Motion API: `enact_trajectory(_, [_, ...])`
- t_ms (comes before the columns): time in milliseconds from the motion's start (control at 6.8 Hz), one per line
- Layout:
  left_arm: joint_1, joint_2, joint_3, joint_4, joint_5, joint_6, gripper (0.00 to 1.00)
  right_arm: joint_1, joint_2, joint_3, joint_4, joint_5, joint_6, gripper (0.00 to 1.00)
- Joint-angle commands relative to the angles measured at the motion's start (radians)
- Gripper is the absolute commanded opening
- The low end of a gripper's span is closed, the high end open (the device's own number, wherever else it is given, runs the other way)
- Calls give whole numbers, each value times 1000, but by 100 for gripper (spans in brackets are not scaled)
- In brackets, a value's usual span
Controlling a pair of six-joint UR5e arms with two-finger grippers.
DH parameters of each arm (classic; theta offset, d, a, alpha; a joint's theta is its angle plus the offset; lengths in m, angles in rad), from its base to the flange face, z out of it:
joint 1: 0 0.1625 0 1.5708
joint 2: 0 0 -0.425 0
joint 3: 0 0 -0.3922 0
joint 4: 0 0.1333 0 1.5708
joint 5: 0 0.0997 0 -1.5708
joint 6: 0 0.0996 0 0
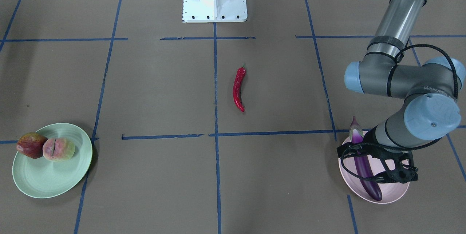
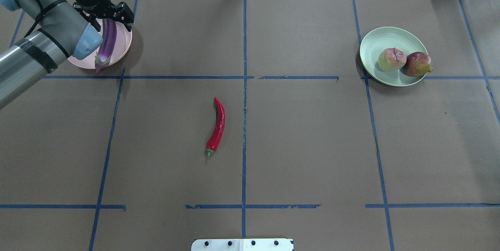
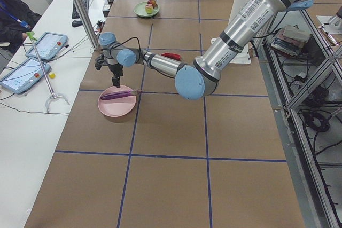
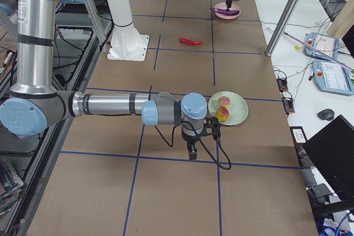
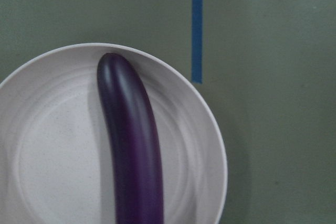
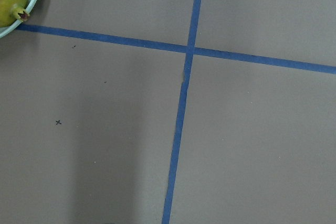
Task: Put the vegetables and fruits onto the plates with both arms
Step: 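Move the left gripper to the red chili pepper and grasp it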
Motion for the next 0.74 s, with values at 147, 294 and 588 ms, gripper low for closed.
enact_trajectory(147, [248,17,-243,2,98,-361,100,0,0,0,2,0,0,100])
enact_trajectory(294, [355,16,-291,10,173,-413,100,0,0,0,2,0,0,100])
enact_trajectory(588, [504,17,-365,42,302,-431,100,0,0,0,2,0,0,100])
